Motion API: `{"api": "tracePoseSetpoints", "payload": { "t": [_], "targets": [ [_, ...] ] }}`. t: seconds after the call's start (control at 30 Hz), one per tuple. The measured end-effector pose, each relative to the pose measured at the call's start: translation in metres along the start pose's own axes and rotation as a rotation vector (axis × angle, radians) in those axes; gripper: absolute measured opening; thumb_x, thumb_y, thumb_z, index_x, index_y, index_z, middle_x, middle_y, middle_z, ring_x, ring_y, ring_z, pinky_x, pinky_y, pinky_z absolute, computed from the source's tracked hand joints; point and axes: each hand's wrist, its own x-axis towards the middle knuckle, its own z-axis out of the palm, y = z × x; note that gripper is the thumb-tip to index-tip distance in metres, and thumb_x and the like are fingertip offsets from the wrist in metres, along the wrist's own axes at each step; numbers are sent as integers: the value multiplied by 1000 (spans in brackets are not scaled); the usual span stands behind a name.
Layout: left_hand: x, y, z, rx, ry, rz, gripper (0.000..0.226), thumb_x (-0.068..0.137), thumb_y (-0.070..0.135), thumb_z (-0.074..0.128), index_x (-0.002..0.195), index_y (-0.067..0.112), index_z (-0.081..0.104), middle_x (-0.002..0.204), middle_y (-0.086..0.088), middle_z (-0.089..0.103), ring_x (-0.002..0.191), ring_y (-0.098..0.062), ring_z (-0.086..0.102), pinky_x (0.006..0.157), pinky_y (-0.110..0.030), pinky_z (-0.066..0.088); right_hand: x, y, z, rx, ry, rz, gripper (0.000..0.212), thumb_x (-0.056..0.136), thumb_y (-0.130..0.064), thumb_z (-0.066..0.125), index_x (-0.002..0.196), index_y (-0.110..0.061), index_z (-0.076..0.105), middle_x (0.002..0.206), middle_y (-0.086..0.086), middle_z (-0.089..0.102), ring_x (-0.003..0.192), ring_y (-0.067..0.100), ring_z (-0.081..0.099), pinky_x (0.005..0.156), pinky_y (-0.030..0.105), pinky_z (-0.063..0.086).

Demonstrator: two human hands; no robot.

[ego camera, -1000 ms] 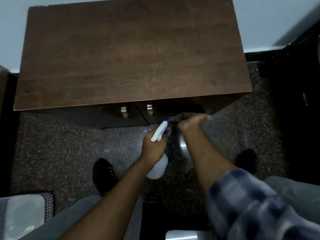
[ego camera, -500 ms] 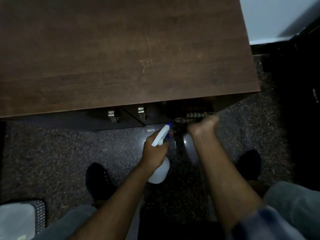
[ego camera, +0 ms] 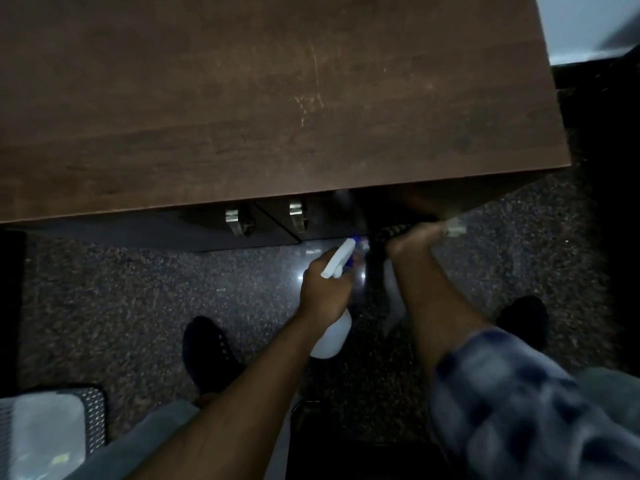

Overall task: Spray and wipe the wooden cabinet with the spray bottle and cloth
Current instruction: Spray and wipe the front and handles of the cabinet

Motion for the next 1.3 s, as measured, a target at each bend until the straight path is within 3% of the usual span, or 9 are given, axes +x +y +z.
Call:
{"api": "tracePoseSetpoints", "payload": {
  "t": [0.17, 0.27, 0.37, 0.5, 0.63, 0.83, 1.13, 1.23, 1.3],
  "targets": [
    [-3, -14, -19, -5, 226, 73, 26, 87, -12, 55, 84, 12, 66, 74, -16, 62, 67, -32, 57, 68, -43, 50, -52, 61, -7, -120, -149, 198, 71, 97, -66, 32, 144, -18, 55, 145, 17, 56, 132, 38, 52, 114, 52, 37],
    [-10, -14, -34, -37, 278, 73, 52, 89, -11, 56, 84, 41, 62, 71, -1, 58, 66, -16, 55, 66, -34, 48, -37, 33, 7, -140, -100, 70, 80, 92, -77, 22, 141, -25, 57, 132, 15, 65, 119, 39, 60, 105, 51, 43],
    [-18, -18, -46, -102, 308, 55, 58, 91, -10, 57, 87, 48, 60, 66, 8, 54, 63, -13, 52, 64, -32, 47, -35, 36, 15, -249, 38, -13, 62, 105, -55, 28, 156, -21, 37, 156, 12, 43, 140, 37, 43, 111, 15, 27],
    [-27, -23, -51, -105, 319, 76, 61, 92, -13, 55, 92, 48, 57, 75, 5, 59, 70, -14, 57, 70, -31, 49, -68, 79, 5, -99, -165, 192, 79, 98, -70, 17, 150, -21, 48, 149, 16, 52, 138, 38, 47, 118, 51, 31],
    [-30, -31, -53, -80, 287, 12, 49, 86, -17, 51, 71, 29, 55, 65, 3, 53, 59, -13, 49, 59, -28, 40, -71, 65, -10, -100, -169, 87, 65, 99, -63, 30, 130, -17, 64, 127, 17, 69, 121, 35, 62, 101, 48, 50],
    [-33, -44, -57, -65, 260, 49, 15, 88, -15, 53, 86, -2, 61, 81, -35, 60, 70, -28, 54, 63, -46, 47, -73, 105, 7, -268, -48, 232, 67, 106, -51, 16, 156, -12, 36, 149, 20, 46, 132, 39, 47, 121, 54, 25],
    [-37, -57, -78, -172, 349, 99, 70, 89, -16, 54, 88, 53, 69, 78, 18, 69, 73, 4, 63, 72, -18, 51, -47, 107, 11, -285, -47, 156, 57, 100, -40, 26, 143, -17, 56, 143, 23, 55, 131, 41, 51, 115, 52, 33],
    [-37, -69, -74, -133, 360, 145, 60, 88, -18, 54, 98, 39, 66, 79, 10, 65, 68, -1, 60, 69, -22, 51, -36, 127, 13, -265, -23, 216, 49, 110, -27, 25, 152, -9, 41, 155, 20, 41, 139, 37, 43, 110, 13, 32],
    [-35, -69, -73, -144, 369, 152, 60, 88, -18, 56, 97, 41, 63, 82, 9, 65, 71, -1, 61, 69, -17, 51, -36, 148, 7, -349, 43, 177, 47, 111, -4, 28, 158, -3, 23, 162, 20, 29, 143, 32, 38, 70, 0, 37]
  ]
}}
